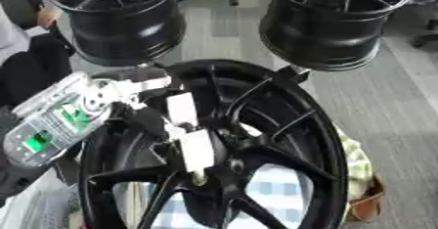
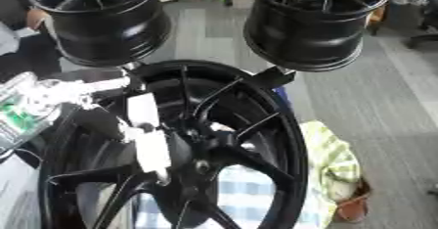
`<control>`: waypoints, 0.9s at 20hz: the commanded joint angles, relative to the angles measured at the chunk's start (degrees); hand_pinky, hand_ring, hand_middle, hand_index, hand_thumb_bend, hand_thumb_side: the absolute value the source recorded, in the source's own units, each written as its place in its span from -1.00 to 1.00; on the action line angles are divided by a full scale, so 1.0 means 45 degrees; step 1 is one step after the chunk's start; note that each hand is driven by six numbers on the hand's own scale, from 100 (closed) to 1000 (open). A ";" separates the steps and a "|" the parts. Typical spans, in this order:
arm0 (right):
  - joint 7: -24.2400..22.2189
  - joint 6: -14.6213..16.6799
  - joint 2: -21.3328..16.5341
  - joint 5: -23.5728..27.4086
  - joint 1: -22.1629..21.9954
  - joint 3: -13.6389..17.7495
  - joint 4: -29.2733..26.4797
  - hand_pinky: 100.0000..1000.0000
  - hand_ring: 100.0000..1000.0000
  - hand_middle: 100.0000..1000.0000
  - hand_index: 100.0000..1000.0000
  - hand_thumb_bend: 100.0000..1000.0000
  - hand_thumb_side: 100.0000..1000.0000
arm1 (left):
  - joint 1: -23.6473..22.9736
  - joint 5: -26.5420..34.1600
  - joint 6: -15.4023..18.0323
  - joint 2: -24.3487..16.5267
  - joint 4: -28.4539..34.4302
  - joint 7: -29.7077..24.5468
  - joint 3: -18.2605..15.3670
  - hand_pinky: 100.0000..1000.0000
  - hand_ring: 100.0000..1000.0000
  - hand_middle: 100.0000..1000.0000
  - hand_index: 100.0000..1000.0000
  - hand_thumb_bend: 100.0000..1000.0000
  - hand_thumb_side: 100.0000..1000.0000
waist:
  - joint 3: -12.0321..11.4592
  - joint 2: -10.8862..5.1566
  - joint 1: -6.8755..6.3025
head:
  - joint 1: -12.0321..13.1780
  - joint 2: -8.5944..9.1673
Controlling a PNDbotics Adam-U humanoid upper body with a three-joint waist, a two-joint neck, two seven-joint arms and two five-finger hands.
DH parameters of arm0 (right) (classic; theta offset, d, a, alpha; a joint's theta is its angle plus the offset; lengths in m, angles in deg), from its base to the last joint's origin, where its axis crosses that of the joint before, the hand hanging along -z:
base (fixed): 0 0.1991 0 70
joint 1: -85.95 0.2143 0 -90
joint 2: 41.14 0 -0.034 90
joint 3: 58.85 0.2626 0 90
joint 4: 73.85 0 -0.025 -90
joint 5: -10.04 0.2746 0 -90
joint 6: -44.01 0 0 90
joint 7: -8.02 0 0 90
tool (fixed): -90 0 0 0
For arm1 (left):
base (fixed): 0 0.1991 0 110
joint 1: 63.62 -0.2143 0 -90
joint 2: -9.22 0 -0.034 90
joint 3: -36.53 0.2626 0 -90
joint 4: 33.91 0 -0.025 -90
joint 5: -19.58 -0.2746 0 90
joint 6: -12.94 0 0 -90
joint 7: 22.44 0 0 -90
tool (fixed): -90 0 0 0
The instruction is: Pull the pin out of the wheel hub.
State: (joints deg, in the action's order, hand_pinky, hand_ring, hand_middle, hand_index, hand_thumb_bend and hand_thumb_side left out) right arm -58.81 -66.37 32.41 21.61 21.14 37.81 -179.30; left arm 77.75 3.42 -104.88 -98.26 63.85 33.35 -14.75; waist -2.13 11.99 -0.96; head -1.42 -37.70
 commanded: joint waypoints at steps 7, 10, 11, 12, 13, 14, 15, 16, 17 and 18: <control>0.0089 -0.0008 -0.0346 -0.0110 0.0164 0.0122 -0.0224 0.53 0.23 0.01 0.36 -0.34 -0.44 | 0.0299 0.1188 -0.0208 -0.1656 0.2585 -0.0151 -0.1980 0.21 -0.13 -0.60 -0.03 -1.00 -0.89 | -0.0112 -0.0356 -0.0025 | -0.0147 -0.0008; 0.0101 -0.0010 -0.0445 -0.0155 0.0162 0.0140 -0.0245 0.53 0.23 0.01 0.36 -0.34 -0.44 | 0.0230 0.2052 -0.0401 -0.2410 0.3351 0.0423 -0.3286 0.22 -0.14 -0.61 -0.03 -1.00 -0.86 | -0.0203 -0.0377 -0.0038 | -0.0298 -0.0080; 0.0117 -0.0007 -0.0493 -0.0177 0.0158 0.0158 -0.0256 0.53 0.23 0.01 0.36 -0.35 -0.44 | 0.0120 0.2327 -0.0426 -0.2724 0.3469 0.0724 -0.3802 0.22 -0.14 -0.61 -0.03 -1.00 -0.84 | -0.0246 -0.0380 -0.0042 | -0.0366 -0.0104; 0.0135 -0.0005 -0.0539 -0.0200 0.0153 0.0177 -0.0270 0.53 0.23 0.01 0.36 -0.35 -0.45 | -0.0034 0.2594 -0.0435 -0.3035 0.3499 0.1045 -0.4294 0.22 -0.13 -0.61 -0.02 -1.00 -0.83 | -0.0277 -0.0380 -0.0046 | -0.0420 -0.0127; 0.0162 -0.0001 -0.0583 -0.0223 0.0148 0.0204 -0.0289 0.53 0.23 0.01 0.36 -0.35 -0.45 | -0.0241 0.2824 -0.0436 -0.3377 0.3403 0.1443 -0.4812 0.22 -0.13 -0.61 -0.02 -1.00 -0.82 | -0.0306 -0.0380 -0.0048 | -0.0468 -0.0149; 0.0189 0.0003 -0.0614 -0.0247 0.0152 0.0231 -0.0313 0.53 0.23 0.01 0.36 -0.34 -0.45 | -0.0477 0.3027 -0.0411 -0.3717 0.3224 0.1862 -0.5266 0.23 -0.12 -0.60 -0.02 -1.00 -0.82 | -0.0330 -0.0380 -0.0048 | -0.0507 -0.0153; 0.0213 0.0009 -0.0633 -0.0272 0.0166 0.0253 -0.0342 0.53 0.23 0.01 0.36 -0.34 -0.45 | -0.0749 0.3209 -0.0326 -0.4065 0.2984 0.2291 -0.5684 0.23 -0.12 -0.60 -0.02 -1.00 -0.82 | -0.0334 -0.0377 -0.0047 | -0.0527 -0.0148; 0.0235 0.0011 -0.0652 -0.0298 0.0173 0.0274 -0.0366 0.53 0.23 0.01 0.36 -0.34 -0.45 | -0.1018 0.3343 -0.0242 -0.4391 0.2709 0.2664 -0.6018 0.24 -0.10 -0.59 -0.01 -1.00 -0.82 | -0.0352 -0.0378 -0.0041 | -0.0566 -0.0148; 0.0272 0.0017 -0.0683 -0.0331 0.0174 0.0312 -0.0399 0.53 0.23 0.01 0.36 -0.34 -0.46 | -0.1430 0.3415 -0.0136 -0.4830 0.2281 0.3087 -0.6486 0.24 -0.10 -0.59 -0.01 -1.00 -0.82 | -0.0374 -0.0381 -0.0028 | -0.0615 -0.0147; 0.0301 0.0017 -0.0698 -0.0356 0.0182 0.0334 -0.0429 0.53 0.23 0.01 0.36 -0.34 -0.46 | -0.1801 0.3516 0.0053 -0.5166 0.1940 0.3438 -0.6867 0.24 -0.10 -0.59 -0.01 -1.00 -0.82 | -0.0371 -0.0382 -0.0019 | -0.0631 -0.0147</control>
State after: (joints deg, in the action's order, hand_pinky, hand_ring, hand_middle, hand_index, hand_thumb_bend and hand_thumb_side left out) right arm -57.79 -66.36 31.50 20.46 21.14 38.50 -179.98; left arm 69.24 18.42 -105.20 -117.70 73.89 46.65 -42.39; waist -3.74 11.30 -1.14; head -3.94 -38.29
